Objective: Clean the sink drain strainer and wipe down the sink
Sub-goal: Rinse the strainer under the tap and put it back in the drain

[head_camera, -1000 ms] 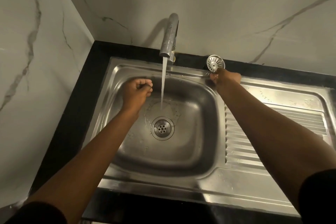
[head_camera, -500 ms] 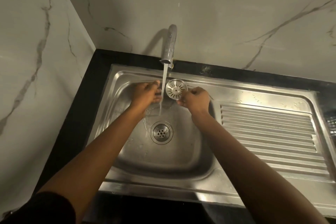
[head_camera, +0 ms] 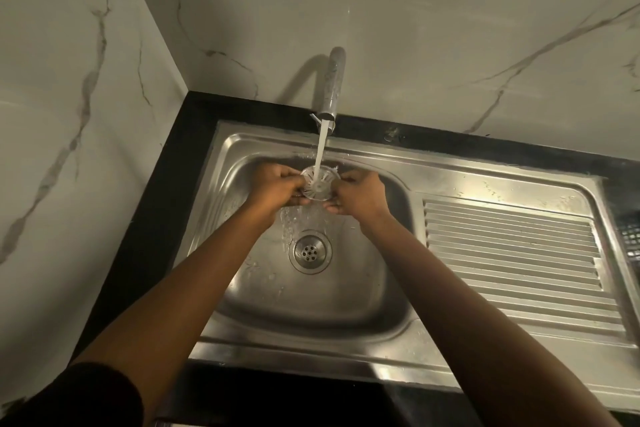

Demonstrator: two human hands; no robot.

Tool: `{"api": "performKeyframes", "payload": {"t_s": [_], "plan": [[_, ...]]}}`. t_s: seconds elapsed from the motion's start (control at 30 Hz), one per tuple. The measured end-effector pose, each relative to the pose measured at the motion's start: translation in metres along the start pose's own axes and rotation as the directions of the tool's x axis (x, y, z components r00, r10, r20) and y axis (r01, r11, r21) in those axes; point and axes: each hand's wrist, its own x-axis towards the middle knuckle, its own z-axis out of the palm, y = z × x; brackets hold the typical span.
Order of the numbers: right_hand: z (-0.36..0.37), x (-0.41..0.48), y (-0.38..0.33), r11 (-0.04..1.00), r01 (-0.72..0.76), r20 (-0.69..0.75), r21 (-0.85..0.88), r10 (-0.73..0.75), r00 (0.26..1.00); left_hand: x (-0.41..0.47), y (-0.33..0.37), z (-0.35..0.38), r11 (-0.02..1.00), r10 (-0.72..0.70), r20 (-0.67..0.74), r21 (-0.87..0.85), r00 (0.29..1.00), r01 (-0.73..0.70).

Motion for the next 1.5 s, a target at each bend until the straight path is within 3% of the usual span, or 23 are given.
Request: {"api": "performKeyframes", "payload": {"t_s": [0.13, 0.3, 0.57, 0.77, 1.07, 1.23, 1.37, 1.5], "plan": [[0.005, 0.003, -0.004, 0.996, 0.022, 0.095, -0.083, -0.014, 0.995, -0.006, -0.006, -0.01, 0.996, 0.087, -0.055, 0.002, 0.995, -0.087], [0.013, 0.012, -0.022, 0.979, 0.159, 0.126, -0.129, -0.143, 0.982, -0.016, -0.007, -0.021, 0.985, 0.169, -0.136, -0.016, 0.976, -0.172], [0.01, 0.011, -0.042, 0.878, 0.36, 0.109, -0.315, -0.343, 0.933, -0.016, -0.01, -0.018, 0.982, 0.072, -0.098, -0.165, 0.993, -0.087], [-0.012, 0.0, -0.058, 0.833, 0.409, 0.08, -0.372, -0.41, 0.909, -0.01, -0.008, 0.003, 0.99, 0.009, 0.018, -0.138, 1.0, -0.006], [-0.033, 0.002, -0.047, 0.879, 0.32, -0.045, -0.353, -0.357, 0.933, -0.014, 0.01, 0.014, 0.99, 0.094, 0.06, -0.115, 0.994, -0.087], [-0.023, 0.001, -0.026, 0.94, 0.21, 0.007, -0.268, -0.216, 0.976, -0.032, 0.012, 0.003, 0.976, 0.208, 0.034, -0.072, 0.978, -0.205], [-0.011, -0.002, -0.025, 0.953, 0.22, 0.045, -0.206, -0.216, 0.975, -0.042, 0.007, -0.008, 0.945, 0.325, -0.025, -0.018, 0.945, -0.325], [-0.004, -0.004, -0.035, 0.942, 0.268, 0.082, -0.2, -0.257, 0.963, -0.043, -0.002, -0.018, 0.947, 0.317, -0.086, -0.027, 0.944, -0.32]]}}
